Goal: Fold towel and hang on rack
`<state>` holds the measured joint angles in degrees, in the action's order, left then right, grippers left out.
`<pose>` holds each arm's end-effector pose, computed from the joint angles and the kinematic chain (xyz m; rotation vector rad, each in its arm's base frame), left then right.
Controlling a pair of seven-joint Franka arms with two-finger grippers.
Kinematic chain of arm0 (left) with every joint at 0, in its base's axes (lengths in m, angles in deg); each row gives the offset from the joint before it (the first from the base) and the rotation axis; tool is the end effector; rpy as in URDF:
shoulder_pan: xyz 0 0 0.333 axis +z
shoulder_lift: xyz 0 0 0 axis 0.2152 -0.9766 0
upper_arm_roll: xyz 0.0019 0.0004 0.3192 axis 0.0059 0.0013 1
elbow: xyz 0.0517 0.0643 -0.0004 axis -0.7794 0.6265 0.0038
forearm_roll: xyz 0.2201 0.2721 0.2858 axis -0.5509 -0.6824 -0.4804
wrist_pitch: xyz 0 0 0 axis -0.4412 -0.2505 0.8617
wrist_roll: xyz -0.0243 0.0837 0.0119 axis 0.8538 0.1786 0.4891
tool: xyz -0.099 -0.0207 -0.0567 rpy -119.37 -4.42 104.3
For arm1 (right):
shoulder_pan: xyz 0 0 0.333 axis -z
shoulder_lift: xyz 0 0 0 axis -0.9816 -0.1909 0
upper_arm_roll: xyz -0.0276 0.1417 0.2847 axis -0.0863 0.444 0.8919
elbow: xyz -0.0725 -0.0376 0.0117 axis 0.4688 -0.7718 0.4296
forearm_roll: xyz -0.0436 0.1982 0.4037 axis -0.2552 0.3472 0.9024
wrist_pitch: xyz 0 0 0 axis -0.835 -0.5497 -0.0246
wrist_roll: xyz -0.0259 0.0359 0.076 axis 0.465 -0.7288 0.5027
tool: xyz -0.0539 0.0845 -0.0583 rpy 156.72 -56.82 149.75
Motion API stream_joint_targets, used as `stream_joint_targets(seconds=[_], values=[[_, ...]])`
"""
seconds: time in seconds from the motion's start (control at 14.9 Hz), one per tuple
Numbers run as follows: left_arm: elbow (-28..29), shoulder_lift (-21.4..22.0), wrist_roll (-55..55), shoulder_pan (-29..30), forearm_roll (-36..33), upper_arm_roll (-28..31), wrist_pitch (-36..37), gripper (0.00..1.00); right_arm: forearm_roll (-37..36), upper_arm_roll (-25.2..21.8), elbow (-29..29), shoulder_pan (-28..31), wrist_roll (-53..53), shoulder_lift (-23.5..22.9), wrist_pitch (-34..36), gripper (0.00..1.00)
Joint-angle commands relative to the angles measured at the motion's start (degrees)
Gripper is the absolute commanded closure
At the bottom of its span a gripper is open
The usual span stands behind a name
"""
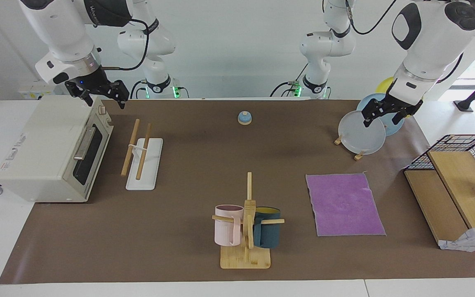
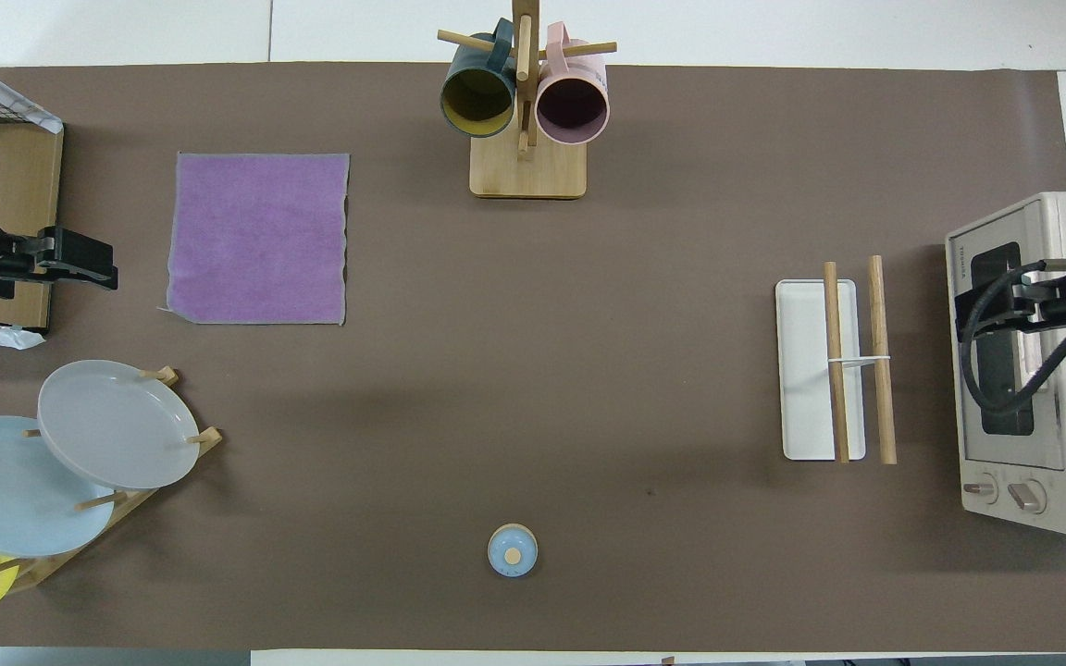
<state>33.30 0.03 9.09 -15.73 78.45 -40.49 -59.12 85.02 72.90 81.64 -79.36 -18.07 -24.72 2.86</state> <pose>0.6167 -0.0529 0.5802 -3.1293 -0.0054 0.0346 0.5860 0.0074 0.6055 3.0588 -0.1052 -0.2136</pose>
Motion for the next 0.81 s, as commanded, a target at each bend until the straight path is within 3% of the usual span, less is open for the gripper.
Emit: stream_joint_targets(seconds=[0.0,0.54,0.74], values=[[-0.19,0.49,-0.59,0.14,0.59,0.21,0.41,0.00,0.36,0.72,0.25,1.07,0.65,0.38,0.62,0.00],[0.43,0.85,-0.33,-0.56,0.50,0.21,1.89,0.00,0.27,0.72,0.25,1.07,0.65,0.38,0.62,0.00],[3.14,2.25,-0.15,-0.30,0.50,0.21,1.38,0.00,0.27,0.72,0.25,1.07,0.65,0.38,0.62,0.00]])
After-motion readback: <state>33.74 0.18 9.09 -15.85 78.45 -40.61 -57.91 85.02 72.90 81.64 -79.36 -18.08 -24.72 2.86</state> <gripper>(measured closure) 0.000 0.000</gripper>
